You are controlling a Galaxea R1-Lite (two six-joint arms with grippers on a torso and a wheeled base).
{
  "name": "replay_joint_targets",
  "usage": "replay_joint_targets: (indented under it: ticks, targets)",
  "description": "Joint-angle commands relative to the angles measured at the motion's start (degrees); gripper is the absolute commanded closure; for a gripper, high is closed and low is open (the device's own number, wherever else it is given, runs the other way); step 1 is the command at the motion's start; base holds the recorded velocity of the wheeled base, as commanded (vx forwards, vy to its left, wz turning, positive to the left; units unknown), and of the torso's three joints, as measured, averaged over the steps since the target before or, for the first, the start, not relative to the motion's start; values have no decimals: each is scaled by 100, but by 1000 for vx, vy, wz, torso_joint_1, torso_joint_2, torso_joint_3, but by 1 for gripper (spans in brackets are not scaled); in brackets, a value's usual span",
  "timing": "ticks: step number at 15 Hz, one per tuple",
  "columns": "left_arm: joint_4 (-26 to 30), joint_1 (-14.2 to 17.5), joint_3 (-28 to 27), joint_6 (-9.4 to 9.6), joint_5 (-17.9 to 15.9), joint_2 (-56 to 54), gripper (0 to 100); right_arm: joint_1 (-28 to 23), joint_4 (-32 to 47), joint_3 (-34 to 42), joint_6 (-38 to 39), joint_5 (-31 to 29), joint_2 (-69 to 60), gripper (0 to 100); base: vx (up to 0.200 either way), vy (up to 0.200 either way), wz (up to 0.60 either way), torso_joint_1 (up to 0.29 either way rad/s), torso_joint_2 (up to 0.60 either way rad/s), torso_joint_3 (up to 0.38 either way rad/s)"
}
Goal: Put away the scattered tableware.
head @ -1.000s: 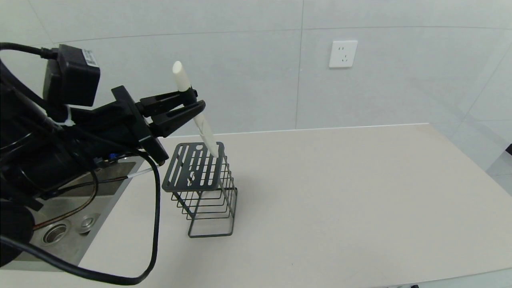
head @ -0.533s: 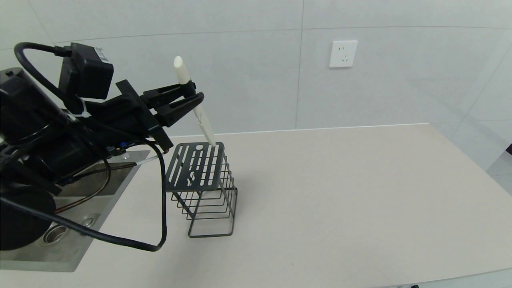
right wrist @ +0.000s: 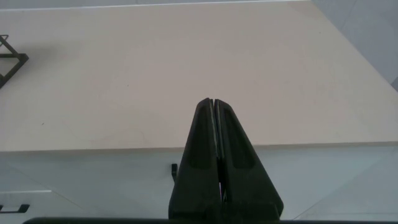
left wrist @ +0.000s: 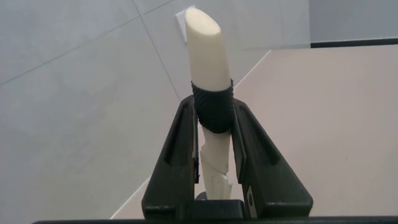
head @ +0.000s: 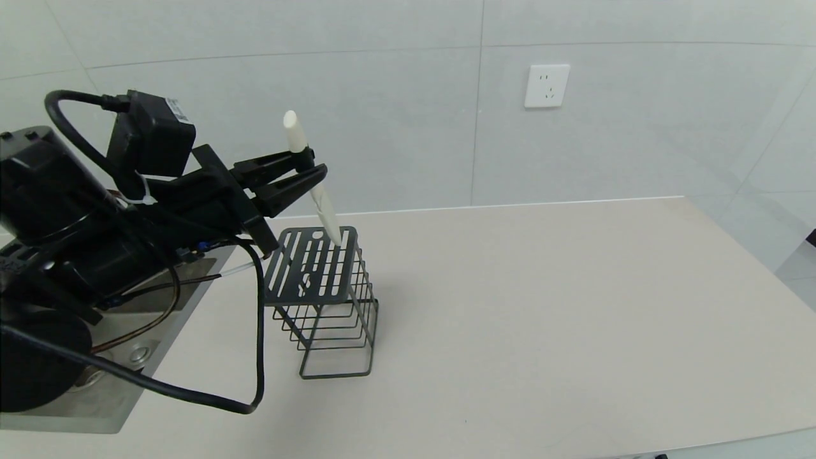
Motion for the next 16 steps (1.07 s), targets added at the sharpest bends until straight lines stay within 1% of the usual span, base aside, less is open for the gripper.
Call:
replay_joint_targets:
  ticks: [1, 4, 16]
  targets:
    - [-4, -19, 18, 2, -3, 13, 100, 1, 4, 0, -1, 1, 14, 100, 0, 0, 0, 0, 0, 0]
    - [-4, -72, 35, 2, 6, 31, 100, 1, 4, 0, -1, 1, 5, 100, 0, 0, 0, 0, 0, 0]
    - [-4, -63, 62, -7, 15, 242, 100, 1, -5, 0, -1, -8, 14, 100, 0, 0, 0, 0, 0, 0]
